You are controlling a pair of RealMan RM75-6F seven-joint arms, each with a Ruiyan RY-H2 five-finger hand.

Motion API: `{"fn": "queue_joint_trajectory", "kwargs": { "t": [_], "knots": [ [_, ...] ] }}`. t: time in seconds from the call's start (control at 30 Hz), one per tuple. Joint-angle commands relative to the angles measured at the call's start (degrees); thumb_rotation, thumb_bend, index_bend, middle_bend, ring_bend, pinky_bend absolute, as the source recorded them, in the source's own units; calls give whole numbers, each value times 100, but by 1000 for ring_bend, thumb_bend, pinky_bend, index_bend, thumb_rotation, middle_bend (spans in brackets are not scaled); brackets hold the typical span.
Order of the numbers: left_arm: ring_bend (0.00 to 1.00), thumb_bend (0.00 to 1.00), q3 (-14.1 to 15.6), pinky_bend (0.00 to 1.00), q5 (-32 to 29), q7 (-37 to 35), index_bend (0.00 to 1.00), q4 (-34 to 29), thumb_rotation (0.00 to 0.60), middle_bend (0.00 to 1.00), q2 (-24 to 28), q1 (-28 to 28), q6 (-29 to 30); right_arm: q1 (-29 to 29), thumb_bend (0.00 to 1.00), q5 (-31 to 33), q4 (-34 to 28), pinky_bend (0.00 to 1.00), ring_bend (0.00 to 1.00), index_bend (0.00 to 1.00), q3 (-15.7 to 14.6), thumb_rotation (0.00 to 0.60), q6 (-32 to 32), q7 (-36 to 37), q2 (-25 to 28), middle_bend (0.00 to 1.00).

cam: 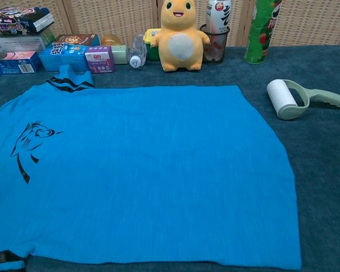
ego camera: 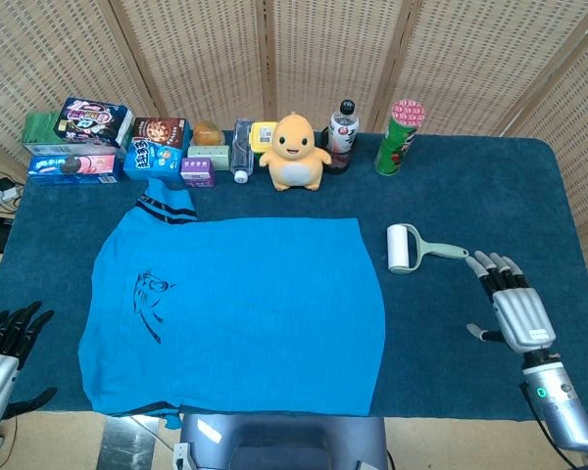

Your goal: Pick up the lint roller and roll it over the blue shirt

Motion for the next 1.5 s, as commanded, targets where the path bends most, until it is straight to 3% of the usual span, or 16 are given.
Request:
{"fn": "queue_joint_trajectory", "kwargs": {
  "t": [0.03, 0.4, 0.87, 1.03, 1.17, 1.43, 1.5],
  "knots": [
    [0, 91, -30, 11, -24, 43, 0, 3, 600, 0, -33, -16, -18, 728, 110, 564, 649, 37, 48, 42, 454, 600, -1167, 484, -194, 61],
    [0, 90, -213, 11, -527, -36, 0, 1, 600, 0, -49, -191, -331, 1768, 177, 762, 2504, 141, 92, 96, 662, 600, -2715, 1093, -1108, 122],
    [0, 90, -389, 11, -1006, -68, 0, 28, 600, 0, -94, -384, -640, 2214, 204, 645, 3991, 241, 154, 184, 529, 600, -3286, 1548, -2148, 203],
    [0, 91, -418, 11, -1118, -82, 0, 26, 600, 0, -95, -421, -707, 2257, 217, 602, 4346, 313, 225, 256, 469, 600, -3363, 1672, -2383, 290],
    [0, 90, -430, 11, -1172, -72, 0, 26, 600, 0, -97, -450, -753, 2272, 390, 570, 4599, 441, 335, 345, 426, 600, -3395, 1736, -2550, 414],
    [0, 91, -433, 11, -1231, -45, 0, 11, 600, 0, -107, -483, -806, 2327, 962, 371, 4884, 738, 558, 524, 287, 600, -3336, 1982, -2732, 656],
    [0, 91, -429, 11, -1229, -46, 0, 2, 600, 0, -105, -481, -797, 2329, 1000, 310, 4923, 812, 613, 539, 259, 600, -3224, 2019, -2759, 678]
  ]
}}
